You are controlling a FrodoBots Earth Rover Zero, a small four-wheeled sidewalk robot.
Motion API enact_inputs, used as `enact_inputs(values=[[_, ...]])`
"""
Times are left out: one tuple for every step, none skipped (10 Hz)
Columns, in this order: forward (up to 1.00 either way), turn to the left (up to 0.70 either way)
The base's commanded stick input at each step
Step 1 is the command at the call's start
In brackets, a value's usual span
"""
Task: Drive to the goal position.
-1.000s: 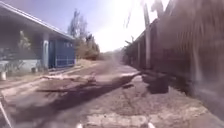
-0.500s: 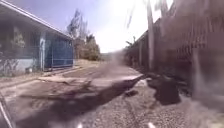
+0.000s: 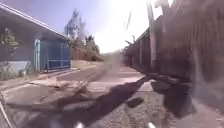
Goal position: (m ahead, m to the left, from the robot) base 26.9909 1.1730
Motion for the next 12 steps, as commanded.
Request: enact_inputs(values=[[0.85,0.00],[0.85,0.00],[0.85,0.00],[0.85,0.00],[0.85,0.00],[0.85,0.00],[0.85,0.00],[0.85,0.00],[0.85,0.00],[0.85,0.00],[0.85,0.00],[0.85,0.00]])
